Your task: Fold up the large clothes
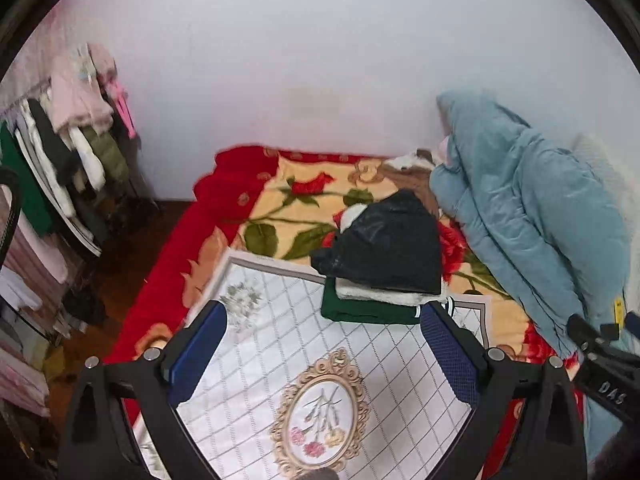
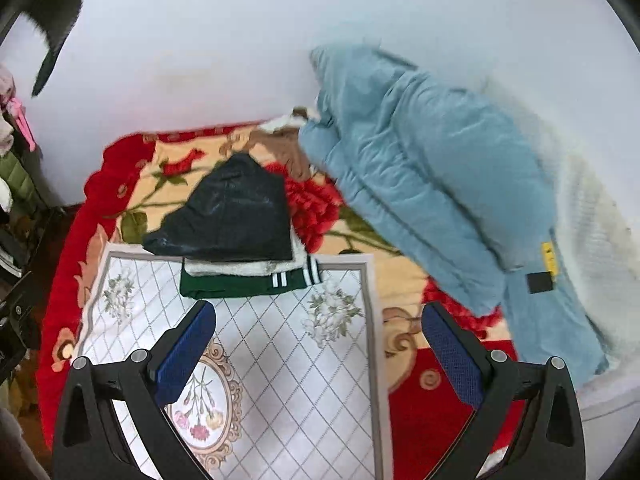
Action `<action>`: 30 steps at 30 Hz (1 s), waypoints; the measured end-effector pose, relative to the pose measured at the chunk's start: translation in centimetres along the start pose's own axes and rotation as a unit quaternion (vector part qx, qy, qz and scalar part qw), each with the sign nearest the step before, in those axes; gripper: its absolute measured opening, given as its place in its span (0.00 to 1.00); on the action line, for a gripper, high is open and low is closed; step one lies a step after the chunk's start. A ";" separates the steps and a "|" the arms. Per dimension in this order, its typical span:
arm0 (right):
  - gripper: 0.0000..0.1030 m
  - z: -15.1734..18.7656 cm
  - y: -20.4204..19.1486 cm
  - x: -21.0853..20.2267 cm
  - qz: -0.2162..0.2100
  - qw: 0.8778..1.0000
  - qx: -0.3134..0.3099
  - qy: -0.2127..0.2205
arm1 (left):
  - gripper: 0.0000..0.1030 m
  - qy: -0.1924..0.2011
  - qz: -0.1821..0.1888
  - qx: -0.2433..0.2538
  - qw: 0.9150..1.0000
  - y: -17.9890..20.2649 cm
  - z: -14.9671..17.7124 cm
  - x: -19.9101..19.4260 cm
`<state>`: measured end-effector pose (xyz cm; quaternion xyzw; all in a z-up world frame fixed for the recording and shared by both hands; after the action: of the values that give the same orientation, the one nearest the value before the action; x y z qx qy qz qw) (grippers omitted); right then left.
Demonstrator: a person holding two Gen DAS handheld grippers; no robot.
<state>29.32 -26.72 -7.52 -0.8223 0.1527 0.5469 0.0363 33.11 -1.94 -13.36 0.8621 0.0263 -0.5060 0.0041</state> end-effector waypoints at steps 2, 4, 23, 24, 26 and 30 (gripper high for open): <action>1.00 1.5 0.7 -4.0 0.002 1.000 0.001 0.018 | 0.96 0.009 0.003 0.006 1.000 -0.2 0.9 -2.7; 1.00 2.9 1.3 -7.8 0.002 0.999 0.004 0.035 | 0.96 0.015 0.003 0.011 1.000 -0.3 1.7 -4.7; 1.00 10.7 4.6 -22.5 -0.009 0.994 -0.008 0.106 | 0.96 0.058 0.006 0.010 0.998 -0.3 6.9 -14.3; 1.00 10.6 4.5 -22.5 -0.007 0.994 -0.009 0.107 | 0.96 0.060 0.005 0.009 0.998 -0.4 7.0 -14.5; 1.00 10.9 4.5 -22.8 -0.007 0.994 -0.009 0.112 | 0.96 0.064 0.005 0.011 0.998 -0.5 7.3 -14.6; 1.00 11.1 4.4 -23.2 -0.011 0.993 -0.011 0.116 | 0.99 0.070 0.009 0.007 0.997 -0.7 7.8 -15.2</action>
<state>9.95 -23.49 9.64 -0.8821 0.1406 0.4493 0.0158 18.92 -2.13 -3.91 0.8955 0.0152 -0.4447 0.0013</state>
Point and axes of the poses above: each gripper's, at about its wrist camera, not at the fingertips, and x roughly the way its jaws point, y to its right, z to its underside, the point moved 2 cm from there along x, roughly the way its jaws point, and after that the axes turned 14 degrees about -y, right-handed, at the moved point
